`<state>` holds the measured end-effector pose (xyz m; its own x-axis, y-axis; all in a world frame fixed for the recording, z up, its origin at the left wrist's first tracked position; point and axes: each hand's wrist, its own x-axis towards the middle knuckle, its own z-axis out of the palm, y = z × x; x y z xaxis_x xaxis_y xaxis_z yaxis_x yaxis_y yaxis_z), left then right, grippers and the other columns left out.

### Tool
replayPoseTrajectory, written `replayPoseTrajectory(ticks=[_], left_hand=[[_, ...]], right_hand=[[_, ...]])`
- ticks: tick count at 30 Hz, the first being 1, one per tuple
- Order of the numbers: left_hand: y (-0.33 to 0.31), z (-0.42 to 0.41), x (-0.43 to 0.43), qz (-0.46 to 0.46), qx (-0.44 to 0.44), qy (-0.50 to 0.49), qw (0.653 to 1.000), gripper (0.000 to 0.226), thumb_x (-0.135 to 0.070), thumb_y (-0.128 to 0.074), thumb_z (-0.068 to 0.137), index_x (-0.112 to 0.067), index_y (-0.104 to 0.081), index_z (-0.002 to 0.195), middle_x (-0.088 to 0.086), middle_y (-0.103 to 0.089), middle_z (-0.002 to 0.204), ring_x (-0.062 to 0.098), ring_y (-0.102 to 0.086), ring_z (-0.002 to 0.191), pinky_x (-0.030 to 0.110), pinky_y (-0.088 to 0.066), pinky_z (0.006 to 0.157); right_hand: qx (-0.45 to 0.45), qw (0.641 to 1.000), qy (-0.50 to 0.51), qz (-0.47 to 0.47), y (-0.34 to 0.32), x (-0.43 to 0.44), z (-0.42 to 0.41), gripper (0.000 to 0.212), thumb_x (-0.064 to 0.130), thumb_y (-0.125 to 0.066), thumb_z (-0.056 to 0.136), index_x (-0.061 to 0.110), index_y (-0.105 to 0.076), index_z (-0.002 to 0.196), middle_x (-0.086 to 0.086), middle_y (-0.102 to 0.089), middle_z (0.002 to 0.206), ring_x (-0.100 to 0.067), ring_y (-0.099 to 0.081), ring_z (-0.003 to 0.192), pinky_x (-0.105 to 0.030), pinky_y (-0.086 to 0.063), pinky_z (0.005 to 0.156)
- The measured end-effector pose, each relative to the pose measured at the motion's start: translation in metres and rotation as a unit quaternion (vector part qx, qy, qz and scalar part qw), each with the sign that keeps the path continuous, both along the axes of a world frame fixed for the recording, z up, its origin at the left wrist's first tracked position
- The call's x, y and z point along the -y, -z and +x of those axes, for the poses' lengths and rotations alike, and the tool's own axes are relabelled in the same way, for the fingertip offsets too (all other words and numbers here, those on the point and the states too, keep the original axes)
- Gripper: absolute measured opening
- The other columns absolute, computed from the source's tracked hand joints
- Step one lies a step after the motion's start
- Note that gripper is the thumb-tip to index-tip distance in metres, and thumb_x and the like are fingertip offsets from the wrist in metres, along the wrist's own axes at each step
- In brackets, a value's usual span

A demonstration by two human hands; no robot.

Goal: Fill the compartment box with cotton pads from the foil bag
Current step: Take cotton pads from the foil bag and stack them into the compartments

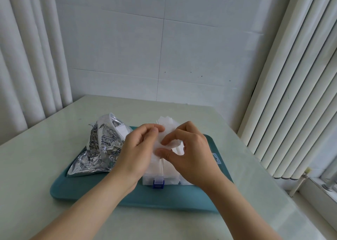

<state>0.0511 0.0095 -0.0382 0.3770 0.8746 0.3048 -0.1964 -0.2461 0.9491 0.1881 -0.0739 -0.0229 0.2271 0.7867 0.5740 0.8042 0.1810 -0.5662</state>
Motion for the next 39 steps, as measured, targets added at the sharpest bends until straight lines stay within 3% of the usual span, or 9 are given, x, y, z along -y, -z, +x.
replayPoseTrajectory(ticks=[6,11,14,19,24,28,31,35,39], left_hand=[[0.004,-0.004,-0.007,0.044,-0.018,-0.010,0.999,0.025,-0.005,-0.053,0.108,-0.020,-0.074,0.110,-0.005,-0.077,0.110,0.002,-0.069,0.103,0.007,-0.049,0.080],[0.003,-0.003,-0.004,0.063,-0.018,0.041,0.997,0.027,-0.001,-0.047,0.110,-0.016,-0.069,0.117,0.003,-0.076,0.113,0.009,-0.074,0.099,0.020,-0.060,0.075],[0.002,-0.005,-0.004,0.118,-0.072,0.052,0.989,0.041,0.005,-0.047,0.106,-0.028,-0.067,0.119,-0.008,-0.073,0.122,0.005,-0.068,0.115,0.026,-0.054,0.096],[0.000,-0.007,-0.001,0.182,-0.140,0.053,0.972,0.050,0.009,-0.047,0.103,-0.033,-0.059,0.127,-0.022,-0.059,0.138,-0.023,-0.043,0.131,-0.002,-0.030,0.100],[0.005,-0.006,-0.003,0.185,-0.144,0.063,0.970,0.053,0.008,-0.047,0.103,-0.036,-0.057,0.130,-0.021,-0.058,0.142,-0.016,-0.042,0.138,0.013,-0.036,0.113],[0.001,-0.006,0.001,0.157,-0.108,0.091,0.978,0.051,0.013,-0.046,0.102,-0.028,-0.058,0.131,-0.016,-0.055,0.143,-0.023,-0.039,0.134,0.011,-0.055,0.087],[0.001,-0.007,0.001,0.135,-0.084,0.103,0.982,0.051,0.012,-0.047,0.102,-0.029,-0.059,0.129,-0.015,-0.054,0.147,-0.022,-0.036,0.138,0.029,-0.065,0.080],[0.001,-0.008,-0.002,0.136,-0.086,0.092,0.983,0.051,0.012,-0.049,0.102,-0.031,-0.060,0.128,-0.016,-0.055,0.146,-0.021,-0.042,0.134,0.031,-0.066,0.079],[0.003,-0.006,-0.005,0.121,-0.068,0.098,0.985,0.050,0.011,-0.050,0.102,-0.031,-0.062,0.127,-0.013,-0.057,0.147,-0.009,-0.041,0.142,0.036,-0.066,0.079]], right_hand=[[-0.163,0.986,-0.033,-0.007,-0.009,0.002,0.011,0.014,0.014,-0.088,0.082,0.019,-0.074,0.085,0.012,-0.071,0.073,-0.007,-0.058,0.062,-0.022,-0.048,0.063],[-0.277,0.960,-0.034,-0.012,-0.012,0.005,0.021,0.026,0.017,-0.094,0.077,0.015,-0.076,0.096,-0.006,-0.077,0.075,-0.016,-0.067,0.059,-0.025,-0.053,0.060],[-0.245,0.969,-0.002,-0.013,-0.010,0.004,0.022,0.025,0.022,-0.096,0.074,0.017,-0.078,0.091,-0.001,-0.079,0.077,-0.017,-0.074,0.065,-0.028,-0.059,0.063],[-0.214,0.976,0.032,0.000,-0.009,0.003,0.022,0.026,0.022,-0.098,0.071,0.019,-0.078,0.088,0.004,-0.078,0.075,-0.013,-0.076,0.070,-0.031,-0.064,0.070],[-0.201,0.978,0.053,0.001,-0.007,0.002,0.021,0.029,0.027,-0.097,0.072,0.026,-0.077,0.093,0.004,-0.076,0.072,-0.013,-0.073,0.064,-0.029,-0.061,0.064],[-0.119,0.990,0.080,0.014,-0.004,-0.001,0.021,0.031,0.034,-0.091,0.080,0.039,-0.073,0.105,0.011,-0.069,0.094,-0.006,-0.070,0.073,-0.027,-0.058,0.070],[-0.067,0.995,0.073,0.007,-0.002,-0.002,0.019,0.037,0.037,-0.087,0.083,0.045,-0.067,0.113,0.019,-0.059,0.115,0.001,-0.066,0.091,-0.027,-0.058,0.081],[-0.041,0.996,0.077,0.010,0.001,-0.003,0.019,0.029,0.034,-0.087,0.083,0.036,-0.067,0.104,0.019,-0.062,0.109,-0.002,-0.064,0.093,-0.029,-0.057,0.078],[0.004,0.997,0.073,0.035,0.003,-0.004,0.021,0.017,0.027,-0.083,0.087,0.030,-0.073,0.101,0.018,-0.068,0.095,-0.006,-0.065,0.088,-0.017,-0.051,0.069]])
